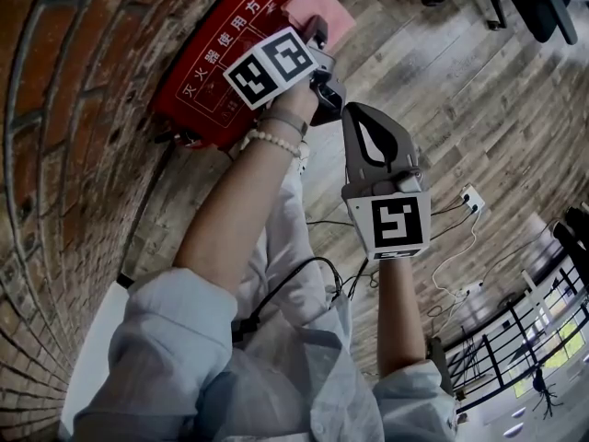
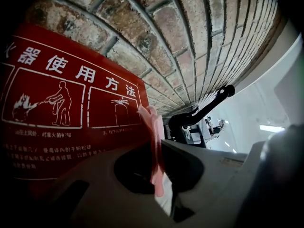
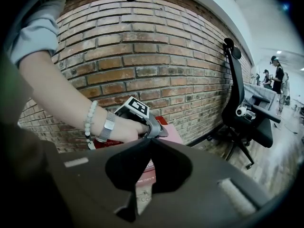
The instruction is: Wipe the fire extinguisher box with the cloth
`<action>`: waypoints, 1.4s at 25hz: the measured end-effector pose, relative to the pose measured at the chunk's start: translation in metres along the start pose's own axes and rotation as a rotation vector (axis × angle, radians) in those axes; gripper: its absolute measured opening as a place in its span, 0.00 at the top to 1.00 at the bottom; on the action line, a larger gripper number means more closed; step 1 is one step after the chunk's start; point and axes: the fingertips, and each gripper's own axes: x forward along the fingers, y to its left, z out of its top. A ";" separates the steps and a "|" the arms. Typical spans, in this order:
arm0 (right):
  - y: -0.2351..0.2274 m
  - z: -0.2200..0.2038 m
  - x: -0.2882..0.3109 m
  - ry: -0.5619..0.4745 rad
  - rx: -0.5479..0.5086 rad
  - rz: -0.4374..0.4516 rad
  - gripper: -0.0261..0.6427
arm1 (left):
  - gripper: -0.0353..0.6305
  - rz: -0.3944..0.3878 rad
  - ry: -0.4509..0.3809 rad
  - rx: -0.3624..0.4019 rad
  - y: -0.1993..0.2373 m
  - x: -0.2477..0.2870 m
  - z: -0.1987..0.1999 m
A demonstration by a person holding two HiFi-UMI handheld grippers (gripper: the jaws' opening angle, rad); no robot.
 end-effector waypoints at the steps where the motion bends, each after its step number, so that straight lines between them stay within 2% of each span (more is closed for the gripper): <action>1: 0.000 0.000 0.001 -0.002 0.001 -0.001 0.95 | 0.93 0.003 0.001 0.002 0.001 0.000 0.000; 19: 0.013 0.004 0.004 -0.004 -0.016 0.018 0.95 | 0.93 0.049 -0.008 -0.008 0.026 -0.027 0.002; 35: 0.040 0.012 0.005 -0.005 -0.050 0.053 0.95 | 0.93 0.105 -0.012 -0.016 0.058 -0.072 0.003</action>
